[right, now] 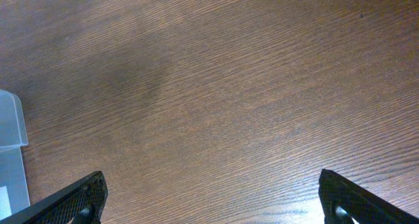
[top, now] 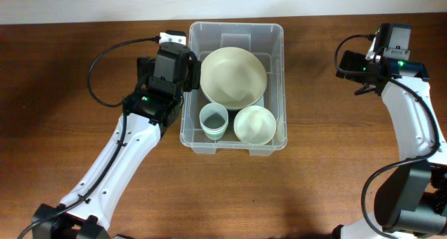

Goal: Pack container

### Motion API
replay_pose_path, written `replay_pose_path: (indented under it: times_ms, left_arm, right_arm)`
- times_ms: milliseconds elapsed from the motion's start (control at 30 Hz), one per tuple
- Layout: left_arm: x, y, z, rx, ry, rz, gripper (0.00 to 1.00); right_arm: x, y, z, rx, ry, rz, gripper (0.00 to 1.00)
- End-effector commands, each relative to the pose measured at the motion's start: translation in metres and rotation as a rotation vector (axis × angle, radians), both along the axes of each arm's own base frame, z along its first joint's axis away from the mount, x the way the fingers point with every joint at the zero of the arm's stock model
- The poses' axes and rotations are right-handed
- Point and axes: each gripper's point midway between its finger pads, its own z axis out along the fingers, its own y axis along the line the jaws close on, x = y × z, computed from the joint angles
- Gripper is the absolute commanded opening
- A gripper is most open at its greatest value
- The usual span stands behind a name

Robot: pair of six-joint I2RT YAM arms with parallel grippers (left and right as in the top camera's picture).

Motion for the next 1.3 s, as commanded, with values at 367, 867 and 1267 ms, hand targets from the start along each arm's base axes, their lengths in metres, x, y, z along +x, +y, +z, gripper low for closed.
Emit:
replay_pose_path:
  times_ms: [367,867,1267]
  left_arm:
    - [0.0,0.003,0.018,-0.002,-0.039,0.008,1.0]
    - [0.0,0.003,0.018,-0.002,-0.039,0.008,0.99]
    - [0.0,0.003,0.018,-0.002,-0.039,0.008,0.99]
  right_arm:
    - [0.0,-0.003,0.013,-0.009,-0.031,-0.015,0.99]
    - [-0.047,0.007,0.163,-0.076,-0.382,-0.014,0.99]
    - [-0.181,0.061,0.315,-0.171,-0.836,0.086,0.99]
